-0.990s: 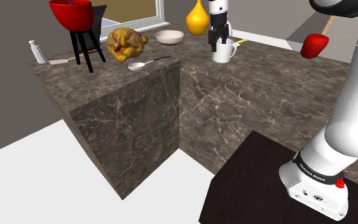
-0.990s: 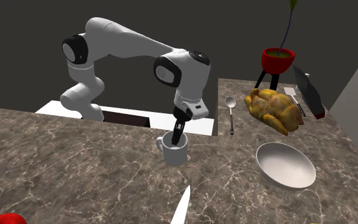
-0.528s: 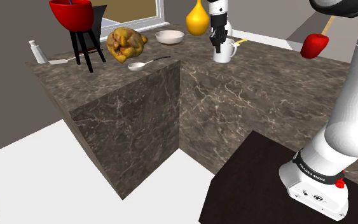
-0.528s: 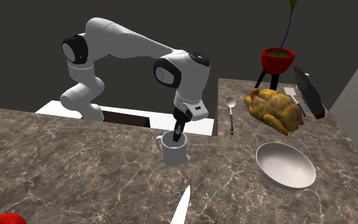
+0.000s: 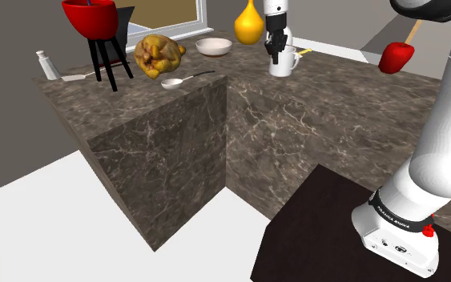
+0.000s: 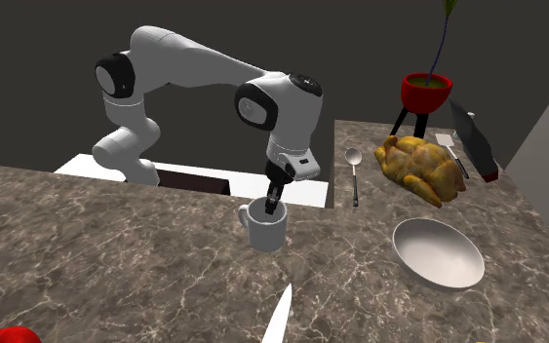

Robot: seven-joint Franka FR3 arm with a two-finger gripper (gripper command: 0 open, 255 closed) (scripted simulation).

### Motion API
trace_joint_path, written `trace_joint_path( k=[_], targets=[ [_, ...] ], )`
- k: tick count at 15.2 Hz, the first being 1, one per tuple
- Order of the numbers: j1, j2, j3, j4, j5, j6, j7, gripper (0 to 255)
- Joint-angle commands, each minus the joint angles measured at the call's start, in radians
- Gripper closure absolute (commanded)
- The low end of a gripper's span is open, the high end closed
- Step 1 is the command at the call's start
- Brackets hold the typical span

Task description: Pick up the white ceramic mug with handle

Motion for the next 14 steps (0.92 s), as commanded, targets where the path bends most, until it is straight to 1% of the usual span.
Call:
trace_joint_path(
  k=[1, 12, 14],
  targets=[
    [0.0, -0.001, 0.0, 0.023, 0.0, -0.024, -0.002, 255],
    [-0.004, 0.022, -0.002, 0.205, 0.002, -0.183, -0.015, 255],
    [-0.005, 0.022, -0.002, 0.208, 0.002, -0.185, -0.016, 255]
  ],
)
